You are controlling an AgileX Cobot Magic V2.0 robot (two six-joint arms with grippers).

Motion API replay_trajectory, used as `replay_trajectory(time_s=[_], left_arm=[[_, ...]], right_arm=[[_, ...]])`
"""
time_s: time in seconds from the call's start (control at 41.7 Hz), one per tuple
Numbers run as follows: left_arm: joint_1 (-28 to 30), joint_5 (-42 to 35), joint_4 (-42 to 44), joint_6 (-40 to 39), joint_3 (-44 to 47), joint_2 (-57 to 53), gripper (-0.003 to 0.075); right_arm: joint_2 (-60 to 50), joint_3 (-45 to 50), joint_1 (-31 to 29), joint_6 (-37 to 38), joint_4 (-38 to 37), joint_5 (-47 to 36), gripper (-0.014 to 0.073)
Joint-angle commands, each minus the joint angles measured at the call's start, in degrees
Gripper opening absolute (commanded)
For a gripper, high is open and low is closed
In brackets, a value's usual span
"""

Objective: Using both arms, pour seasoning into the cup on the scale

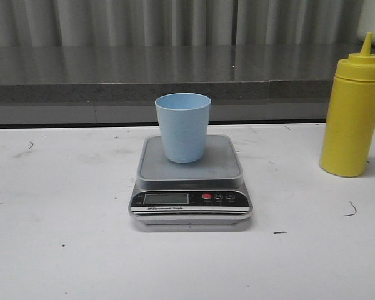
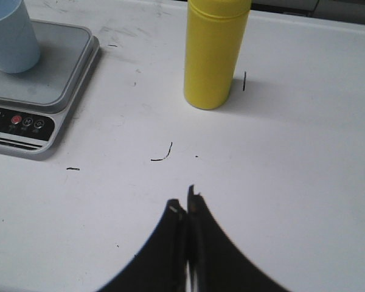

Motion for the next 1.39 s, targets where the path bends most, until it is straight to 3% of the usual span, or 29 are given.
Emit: replay_trajectory(time_s=[0.0,0.24,0.528,1.175,1.367], left_arm=[[4.9,-13.3,-0.8,-0.3,5.2,-3.8,-0.002],[14.6,-30.9,-4.9,-0.3,23.0,-16.5,-0.002],[17.3,-36.1,-5.0,-0.3,34.4,-24.4,-0.002],[16.6,-36.8,-4.9,-0.3,35.3,-24.4,-0.002],[14.4,-37.5,-4.9,3.0,35.3,-24.6,-0.002]], right_arm=[[0.1,-1.5,0.2,-0.5,0.1,-3.8,-0.0118],[0.1,-1.5,0.2,-0.5,0.1,-3.8,-0.0118],[0.1,-1.5,0.2,-0.5,0.1,-3.8,-0.0118],[0.1,-1.5,0.2,-0.5,0.1,-3.8,-0.0118],[0.1,-1.5,0.2,-0.5,0.1,-3.8,-0.0118]])
